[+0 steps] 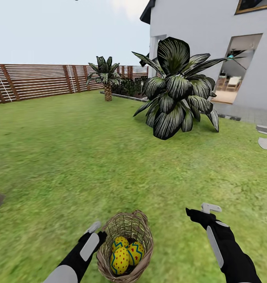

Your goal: Take the three Easter eggs out of the wicker basket on the lawn in the garden, then place them on the lawn next to a single tree (choose any tree) so that all three eggs are next to the same tree and none are left in the basket.

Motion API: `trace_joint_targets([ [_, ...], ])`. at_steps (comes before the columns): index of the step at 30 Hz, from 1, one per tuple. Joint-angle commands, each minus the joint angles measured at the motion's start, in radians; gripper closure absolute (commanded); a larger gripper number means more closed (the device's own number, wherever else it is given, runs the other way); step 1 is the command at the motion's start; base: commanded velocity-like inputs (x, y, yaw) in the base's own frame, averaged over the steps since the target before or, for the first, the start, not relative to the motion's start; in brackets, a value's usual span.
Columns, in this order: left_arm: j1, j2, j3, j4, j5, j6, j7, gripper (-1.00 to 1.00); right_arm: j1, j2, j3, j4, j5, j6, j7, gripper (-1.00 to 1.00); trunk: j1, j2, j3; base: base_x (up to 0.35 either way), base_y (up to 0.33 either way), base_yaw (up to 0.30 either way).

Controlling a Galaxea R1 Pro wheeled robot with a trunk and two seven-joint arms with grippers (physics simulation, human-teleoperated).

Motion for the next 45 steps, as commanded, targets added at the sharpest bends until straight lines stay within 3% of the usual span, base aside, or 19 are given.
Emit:
trace_joint_targets([
  [1, 0.0, -0.002, 0.003, -0.002, 0.004, 0.003, 0.004, -1.0, 0.0, 0.0, -0.001, -0.001, -0.007, 0.005, 0.001, -1.0, 0.0, -0.001, -0.001, 0.0, 0.0, 0.0],
  [10, 0.0, -0.007, 0.001, -0.005, 0.004, 0.002, -0.037, -1.0, 0.0, 0.001, -0.001, 0.001, -0.007, 0.005, 0.001, -1.0, 0.0, -0.001, -0.001, 0.0, 0.0, 0.0],
  [17, 0.0, -0.007, 0.002, 0.0, 0.004, 0.003, -0.118, -1.0, 0.0, 0.0, -0.001, -0.001, -0.007, 0.005, 0.002, -1.0, 0.027, -0.05, -0.023, 0.0, 0.0, 0.0],
  [22, 0.0, -0.005, 0.002, 0.002, 0.004, 0.002, -0.127, -1.0, 0.0, -0.002, -0.001, -0.005, -0.009, 0.005, 0.008, -1.0, 0.046, -0.085, -0.039, 0.0, 0.0, 0.0],
  [25, 0.0, -0.003, 0.003, 0.003, 0.005, 0.002, -0.128, -1.0, 0.0, -0.006, -0.004, -0.005, -0.014, 0.005, 0.116, -1.0, 0.057, -0.106, -0.048, 0.0, 0.0, 0.0],
  [28, 0.0, 0.002, 0.004, 0.003, 0.006, 0.002, -0.129, -1.0, 0.001, -0.015, -0.009, -0.004, -0.013, 0.006, 0.284, -1.0, 0.069, -0.127, -0.057, 0.0, 0.0, 0.0],
  [30, 0.0, 0.003, 0.005, 0.003, 0.006, 0.002, -0.129, -1.0, 0.001, -0.023, -0.011, -0.004, -0.014, 0.006, 0.326, -1.0, 0.077, -0.141, -0.064, 0.0, 0.0, 0.0],
  [45, 0.0, 0.0, 0.005, 0.026, 0.006, 0.001, -0.129, -1.0, 0.003, -0.029, -0.012, -0.006, -0.013, 0.006, 0.355, -1.0, 0.134, -0.246, -0.111, 0.0, 0.0, 0.0],
])
